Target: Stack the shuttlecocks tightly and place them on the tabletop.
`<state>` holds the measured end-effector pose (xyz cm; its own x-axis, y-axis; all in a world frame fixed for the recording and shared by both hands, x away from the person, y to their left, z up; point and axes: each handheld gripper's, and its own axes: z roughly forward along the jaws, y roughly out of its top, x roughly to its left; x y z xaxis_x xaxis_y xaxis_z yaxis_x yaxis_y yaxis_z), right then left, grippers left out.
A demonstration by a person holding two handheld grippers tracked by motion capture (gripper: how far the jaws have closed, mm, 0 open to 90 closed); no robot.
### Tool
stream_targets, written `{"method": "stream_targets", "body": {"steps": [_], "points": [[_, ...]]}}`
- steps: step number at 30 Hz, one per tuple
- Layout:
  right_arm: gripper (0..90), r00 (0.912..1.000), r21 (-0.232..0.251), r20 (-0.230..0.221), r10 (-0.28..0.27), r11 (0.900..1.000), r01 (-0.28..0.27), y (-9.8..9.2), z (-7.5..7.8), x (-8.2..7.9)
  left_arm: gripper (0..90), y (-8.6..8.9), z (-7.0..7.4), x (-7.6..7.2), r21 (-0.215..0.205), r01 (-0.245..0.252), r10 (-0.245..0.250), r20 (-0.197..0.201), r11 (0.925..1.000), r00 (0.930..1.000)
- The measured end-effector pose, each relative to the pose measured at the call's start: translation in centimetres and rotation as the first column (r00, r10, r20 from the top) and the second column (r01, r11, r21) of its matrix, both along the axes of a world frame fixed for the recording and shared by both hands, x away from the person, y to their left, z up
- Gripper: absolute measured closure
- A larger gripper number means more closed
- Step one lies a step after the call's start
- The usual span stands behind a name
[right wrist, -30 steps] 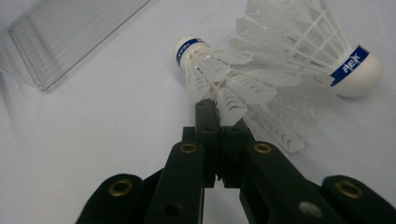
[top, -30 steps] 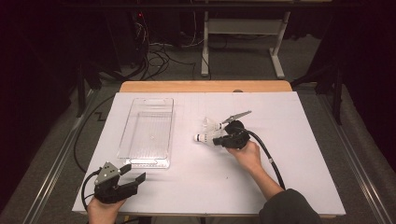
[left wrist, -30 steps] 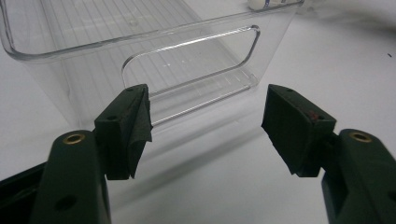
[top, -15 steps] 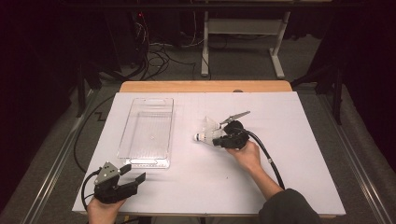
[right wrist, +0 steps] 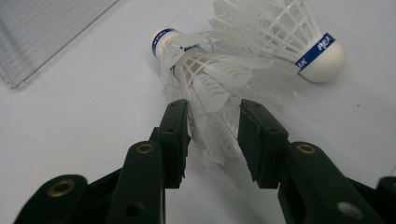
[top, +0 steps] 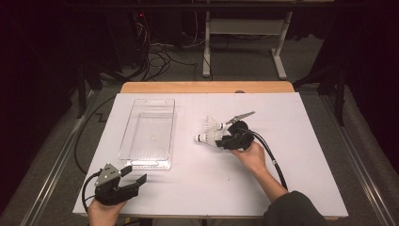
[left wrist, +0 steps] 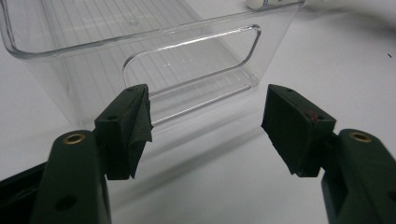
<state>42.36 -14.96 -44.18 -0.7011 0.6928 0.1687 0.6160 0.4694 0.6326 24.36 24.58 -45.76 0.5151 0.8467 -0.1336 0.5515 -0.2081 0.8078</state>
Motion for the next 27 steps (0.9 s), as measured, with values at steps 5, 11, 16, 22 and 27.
{"method": "stream_targets", "body": {"steps": [5, 11, 16, 22, 27], "points": [[60.2, 0.9999, -0.007, 0.008, -0.007, 1.000, 0.007, -0.3, 0.2, -0.2, 33.4, 0.0, 0.0, 0.0, 0.000, 0.000, 0.000, 0.001, 1.0000, 1.0000], [59.2, 0.9997, -0.012, 0.019, -0.016, 1.000, 0.016, -0.8, 0.5, -0.4, 33.4, 0.0, 0.0, 0.0, 0.000, -0.001, 0.001, 0.001, 1.0000, 1.0000], [59.2, 0.9994, -0.012, 0.029, -0.018, 1.000, 0.018, -1.2, 0.8, -0.6, 33.4, 0.0, 0.0, 0.0, -0.001, -0.002, 0.002, 0.002, 1.0000, 1.0000], [59.3, 0.9988, -0.005, 0.040, -0.029, 1.000, 0.030, -1.6, 1.2, -0.7, 33.4, 0.0, 0.0, 0.0, -0.002, -0.002, 0.002, 0.002, 1.0000, 1.0000], [59.2, 0.9983, -0.002, 0.049, -0.031, 1.000, 0.031, -1.9, 1.6, -0.7, 33.3, 0.0, 0.0, 0.0, -0.002, -0.001, 0.001, 0.002, 1.0000, 1.0000]]}}
